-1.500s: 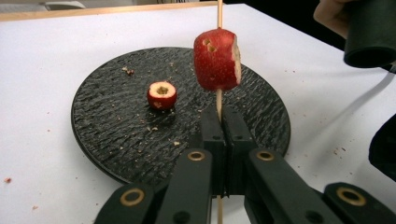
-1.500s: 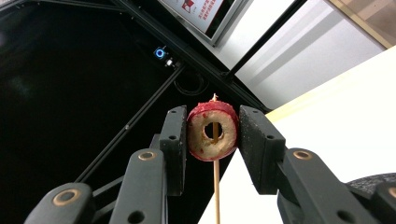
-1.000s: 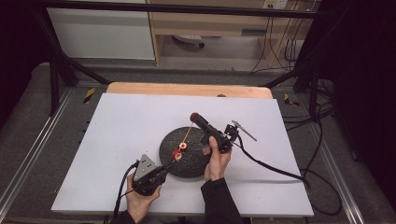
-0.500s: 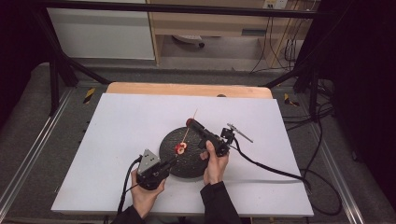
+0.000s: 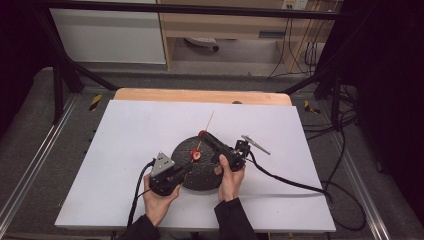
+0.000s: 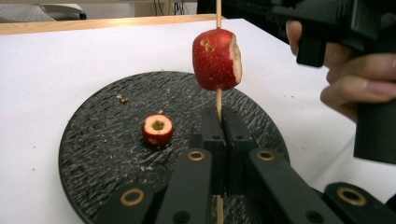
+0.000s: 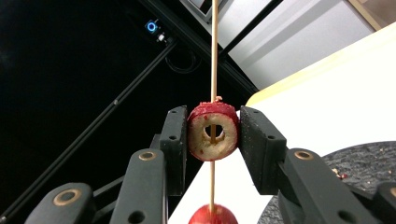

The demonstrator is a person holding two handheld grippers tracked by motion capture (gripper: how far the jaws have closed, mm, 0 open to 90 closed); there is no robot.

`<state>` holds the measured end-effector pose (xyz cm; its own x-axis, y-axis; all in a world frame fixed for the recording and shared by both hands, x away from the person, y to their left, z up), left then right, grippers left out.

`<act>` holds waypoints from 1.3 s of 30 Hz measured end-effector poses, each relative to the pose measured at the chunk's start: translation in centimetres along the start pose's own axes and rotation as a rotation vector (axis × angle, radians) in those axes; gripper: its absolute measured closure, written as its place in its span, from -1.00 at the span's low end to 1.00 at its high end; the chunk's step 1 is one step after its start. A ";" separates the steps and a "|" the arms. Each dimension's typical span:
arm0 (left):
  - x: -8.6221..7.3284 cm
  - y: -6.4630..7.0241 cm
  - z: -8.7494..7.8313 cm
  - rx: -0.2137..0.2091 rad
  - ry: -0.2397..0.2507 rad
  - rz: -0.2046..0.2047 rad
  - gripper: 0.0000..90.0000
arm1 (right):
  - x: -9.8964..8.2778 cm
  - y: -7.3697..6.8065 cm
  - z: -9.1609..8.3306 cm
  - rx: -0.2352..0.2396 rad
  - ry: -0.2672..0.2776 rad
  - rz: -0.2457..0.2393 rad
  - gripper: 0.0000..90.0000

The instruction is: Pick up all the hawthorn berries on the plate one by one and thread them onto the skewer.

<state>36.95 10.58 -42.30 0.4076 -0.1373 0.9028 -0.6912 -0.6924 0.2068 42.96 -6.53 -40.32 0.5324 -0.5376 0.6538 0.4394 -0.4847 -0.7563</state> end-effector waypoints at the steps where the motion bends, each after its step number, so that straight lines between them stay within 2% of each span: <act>1: 0.1 0.0 0.1 -0.002 -0.002 -0.001 0.97 | -0.1 0.0 0.0 -0.001 -0.001 -0.004 0.41; 12: 1.0 -0.3 0.8 -0.037 -0.005 -0.021 0.97 | -0.8 0.0 -0.3 -0.013 -0.018 -0.032 0.41; 19: 0.9 -0.3 0.9 -0.040 -0.009 -0.010 0.97 | -1.0 0.1 -0.4 -0.029 -0.020 -0.056 0.40; 21: 0.9 -0.4 0.8 -0.041 -0.010 -0.014 0.97 | -0.9 0.1 -0.5 -0.034 -0.024 -0.066 0.28; 29: 0.4 -1.0 0.3 -0.046 -0.027 -0.019 0.97 | -0.3 0.3 -1.2 -0.084 -0.060 -0.184 -0.25; 34: 0.1 -1.5 -0.6 -0.044 -0.043 0.004 0.97 | 0.0 0.8 -1.6 -0.115 -0.122 -0.252 -0.53; 39: -0.3 -2.1 -1.7 -0.050 -0.068 0.016 0.97 | 0.3 1.8 -2.3 -0.146 -0.164 -0.297 -0.73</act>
Point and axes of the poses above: each handheld gripper's, and its own axes: z roughly forward along the jaws, x roughly out of its top, y roughly to its right, the point moved 4 cm from there along z, roughly forward along the jaws, and after that the axes turned 6 degrees about -x, right-handed, at the moved point
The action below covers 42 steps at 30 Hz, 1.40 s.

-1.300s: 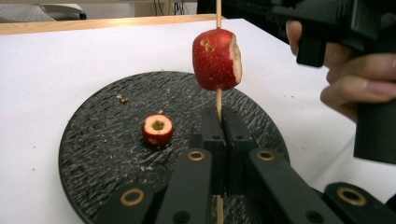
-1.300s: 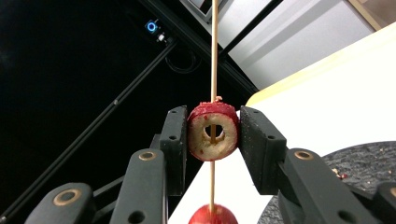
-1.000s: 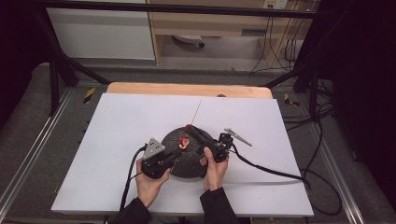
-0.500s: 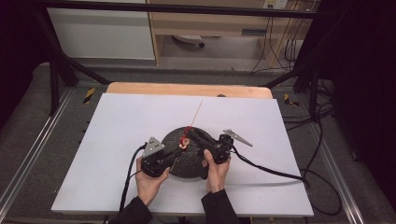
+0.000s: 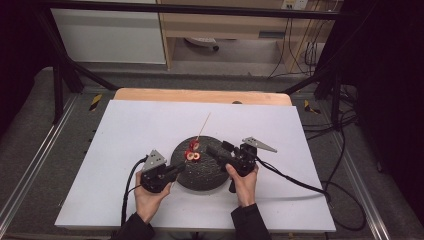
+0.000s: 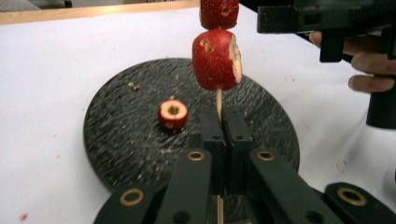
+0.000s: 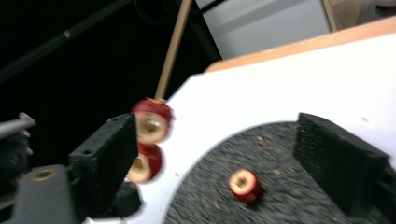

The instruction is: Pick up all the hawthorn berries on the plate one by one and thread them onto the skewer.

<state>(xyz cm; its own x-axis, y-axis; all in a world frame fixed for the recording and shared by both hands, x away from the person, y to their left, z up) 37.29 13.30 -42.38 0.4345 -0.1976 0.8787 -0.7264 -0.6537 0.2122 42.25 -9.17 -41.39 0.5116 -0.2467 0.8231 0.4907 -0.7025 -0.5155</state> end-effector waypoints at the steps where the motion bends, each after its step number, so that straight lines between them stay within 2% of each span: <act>1: -0.1 -0.1 -0.2 -0.004 -0.007 -0.003 0.97 | -0.1 0.3 -0.1 -0.007 -0.014 -0.020 -0.76; 6: -0.7 -1.1 -1.4 0.012 -0.030 0.009 0.97 | -0.6 1.3 -0.6 -0.014 -0.078 -0.058 -0.86; 11: -1.6 -1.8 -2.7 0.026 -0.058 0.024 0.97 | -1.0 1.5 -0.8 -0.015 -0.150 -0.104 -0.92; 19: -2.7 -3.0 -5.2 0.055 -0.080 0.036 0.97 | -1.5 2.2 -0.9 -0.070 -0.253 -0.203 -0.94; 25: -3.4 -3.6 -6.5 0.048 -0.082 0.019 0.97 | -1.8 2.6 -0.9 -0.106 -0.337 -0.268 -0.92; 29: -4.0 -4.2 -7.1 0.049 -0.091 0.007 0.97 | -1.8 2.8 -0.9 -0.116 -0.371 -0.288 -0.92; 33: -4.3 -4.9 -7.6 0.055 -0.086 -0.004 0.97 | -1.6 2.4 -0.5 -0.123 -0.417 -0.342 -0.92; 42: -5.0 -6.0 -8.9 0.069 -0.083 -0.016 0.97 | -0.7 0.6 1.4 -0.125 -0.501 -0.427 -0.92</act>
Point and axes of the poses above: each handheld gripper's, and its own axes: z roughly forward along the jaws, x roughly out of its top, y roughly to its right, the point moved 4 cm from there along z, roughly forward along the jaws, and after that the axes turned 6 degrees about -x, right-handed, at the moved point
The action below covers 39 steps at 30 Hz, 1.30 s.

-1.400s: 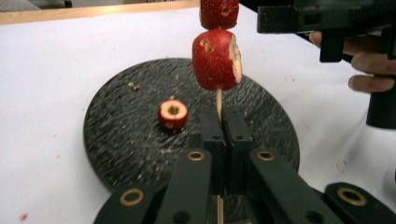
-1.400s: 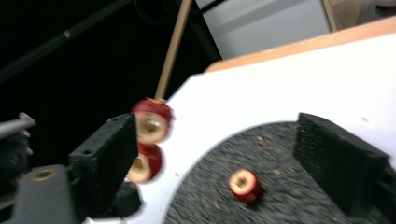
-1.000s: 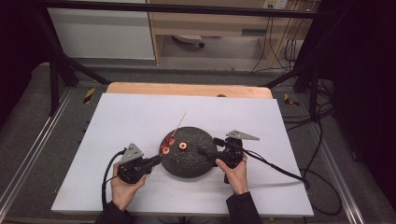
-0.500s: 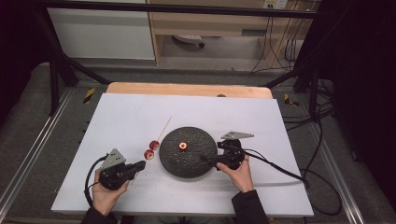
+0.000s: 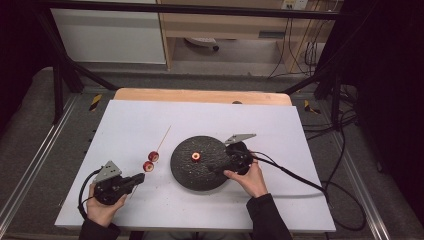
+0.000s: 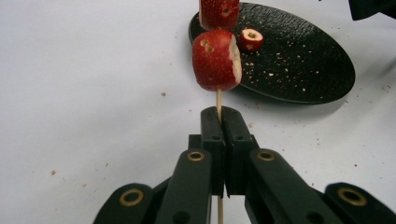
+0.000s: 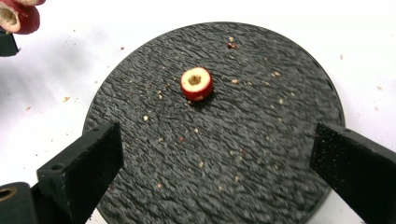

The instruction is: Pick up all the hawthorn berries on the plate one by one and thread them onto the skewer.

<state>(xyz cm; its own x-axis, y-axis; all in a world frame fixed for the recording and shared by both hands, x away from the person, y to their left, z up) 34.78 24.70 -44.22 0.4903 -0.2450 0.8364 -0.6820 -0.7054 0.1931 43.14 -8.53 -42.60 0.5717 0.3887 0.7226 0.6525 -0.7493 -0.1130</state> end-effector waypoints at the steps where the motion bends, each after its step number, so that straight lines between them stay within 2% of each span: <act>1: -0.1 -0.1 -0.1 0.000 -0.001 -0.002 0.97 | 0.3 -0.1 0.1 -0.001 -0.007 -0.016 -0.92; 5: -0.3 -0.2 -0.2 -0.002 -0.008 0.002 0.97 | 1.4 -0.5 0.7 0.005 -0.034 -0.037 -0.90; 11: -0.5 -0.1 0.0 -0.012 -0.017 0.011 0.97 | 2.5 -1.0 1.9 0.000 -0.105 -0.071 -0.89; 15: -0.5 0.0 0.1 -0.013 -0.021 0.016 0.97 | 3.2 -1.3 2.7 0.008 -0.120 -0.078 -0.87; 22: -0.6 -0.2 0.2 -0.012 -0.023 0.013 0.97 | 4.2 -1.7 4.2 -0.009 -0.172 -0.110 -0.84; 26: -0.7 -0.2 0.3 -0.013 -0.025 0.009 0.97 | 4.7 -2.0 5.1 -0.020 -0.214 -0.147 -0.79; 33: -0.7 -0.2 0.4 -0.013 -0.027 0.009 0.97 | 5.3 -2.1 6.5 -0.020 -0.253 -0.164 -0.66; 39: -0.7 -0.1 0.5 -0.018 -0.032 0.011 0.97 | 5.5 -2.1 7.5 0.000 -0.285 -0.170 -0.54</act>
Point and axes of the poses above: each handheld gripper's, and its own axes: z roughly forward along the jaws, x roughly out of its top, y roughly to its right, the point moved 4 cm from there along z, roughly forward along the jaws, and after that the axes turned 6 degrees about -x, right-handed, at the moved point
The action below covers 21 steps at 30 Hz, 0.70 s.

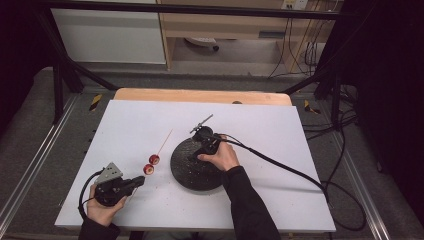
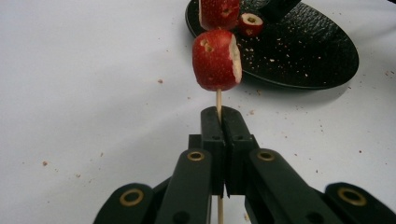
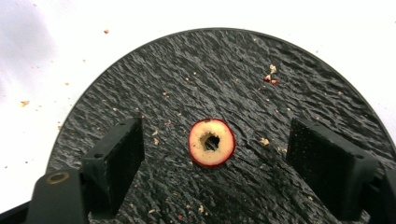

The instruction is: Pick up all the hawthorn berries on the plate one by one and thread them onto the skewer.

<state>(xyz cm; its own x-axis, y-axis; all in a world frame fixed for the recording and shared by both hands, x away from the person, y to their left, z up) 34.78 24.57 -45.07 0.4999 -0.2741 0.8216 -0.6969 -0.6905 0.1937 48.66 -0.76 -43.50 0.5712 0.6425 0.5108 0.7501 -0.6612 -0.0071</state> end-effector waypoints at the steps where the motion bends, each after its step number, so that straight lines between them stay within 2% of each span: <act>1: 0.0 0.0 0.0 0.000 0.001 0.000 0.97 | 0.0 0.1 0.2 -0.002 -0.009 -0.008 -0.51; 6: 0.0 0.0 0.0 0.001 -0.001 -0.001 0.97 | 0.2 0.1 0.7 0.017 -0.038 -0.025 -0.36; 12: 0.0 0.0 0.0 0.001 0.000 0.000 0.97 | 0.4 0.2 1.2 0.042 -0.055 -0.018 -0.13; 21: 0.0 0.0 0.1 0.001 -0.001 -0.001 0.97 | 0.3 0.4 1.5 0.055 -0.078 -0.006 0.21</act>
<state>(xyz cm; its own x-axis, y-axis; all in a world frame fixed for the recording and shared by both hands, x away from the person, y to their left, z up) 34.83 24.54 -45.11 0.5012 -0.2742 0.8207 -0.6961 -0.6912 0.1941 49.68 -0.23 -44.67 0.5889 0.6763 0.4424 0.7697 -0.6363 -0.0520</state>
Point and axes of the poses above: each handheld gripper's, and its own axes: z roughly forward along the jaws, x roughly out of its top, y roughly to its right, the point moved 4 cm from there along z, roughly forward along the jaws, and after that the axes turned 6 degrees about -x, right-handed, at the moved point
